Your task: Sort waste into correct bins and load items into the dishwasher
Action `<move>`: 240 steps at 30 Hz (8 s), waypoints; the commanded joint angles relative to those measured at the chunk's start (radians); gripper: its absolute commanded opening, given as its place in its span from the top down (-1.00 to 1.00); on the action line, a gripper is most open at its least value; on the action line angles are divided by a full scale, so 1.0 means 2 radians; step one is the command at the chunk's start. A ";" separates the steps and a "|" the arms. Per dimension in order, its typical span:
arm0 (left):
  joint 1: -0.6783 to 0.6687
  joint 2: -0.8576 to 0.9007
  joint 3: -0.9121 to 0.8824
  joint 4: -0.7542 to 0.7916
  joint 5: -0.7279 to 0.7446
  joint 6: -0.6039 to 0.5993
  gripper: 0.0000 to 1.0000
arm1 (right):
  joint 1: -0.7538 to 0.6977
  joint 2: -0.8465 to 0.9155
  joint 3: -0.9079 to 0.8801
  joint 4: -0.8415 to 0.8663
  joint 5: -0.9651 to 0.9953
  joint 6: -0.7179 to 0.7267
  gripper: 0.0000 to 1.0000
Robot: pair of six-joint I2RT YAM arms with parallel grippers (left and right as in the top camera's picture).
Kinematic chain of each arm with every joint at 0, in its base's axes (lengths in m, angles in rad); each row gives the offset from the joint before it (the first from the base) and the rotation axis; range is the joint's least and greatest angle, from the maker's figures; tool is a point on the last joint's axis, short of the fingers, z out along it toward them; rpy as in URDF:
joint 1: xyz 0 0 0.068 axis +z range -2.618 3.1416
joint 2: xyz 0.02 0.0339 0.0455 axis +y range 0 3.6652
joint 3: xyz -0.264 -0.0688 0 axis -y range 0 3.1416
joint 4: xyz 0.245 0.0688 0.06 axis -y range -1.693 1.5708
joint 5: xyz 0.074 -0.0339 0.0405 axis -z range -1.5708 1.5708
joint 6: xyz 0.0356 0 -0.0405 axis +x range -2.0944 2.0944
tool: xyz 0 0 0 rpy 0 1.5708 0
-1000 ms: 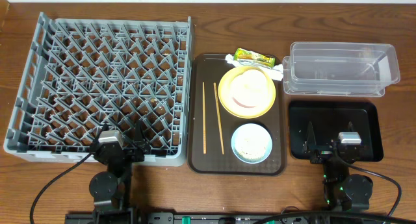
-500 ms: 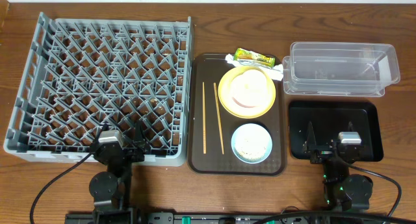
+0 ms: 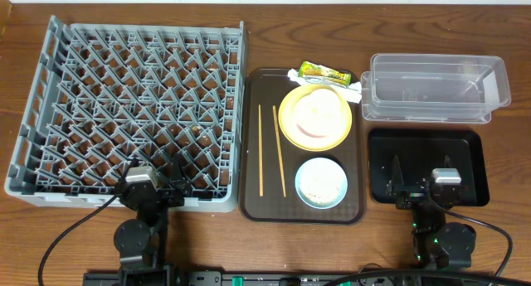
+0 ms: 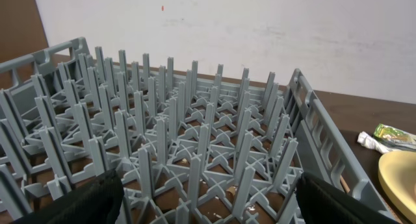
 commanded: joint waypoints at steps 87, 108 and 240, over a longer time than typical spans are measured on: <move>-0.331 0.900 0.606 -0.303 -0.094 -0.209 0.10 | 0.000 -0.002 -0.001 -0.002 -0.002 0.004 -0.98; -0.339 0.933 0.593 -0.283 -0.094 -0.211 0.20 | 0.000 -0.002 -0.001 -0.002 -0.002 0.004 -0.99; -0.385 0.909 0.544 -0.234 -0.062 -0.307 0.31 | 0.000 -0.002 -0.001 -0.002 -0.002 0.004 -0.99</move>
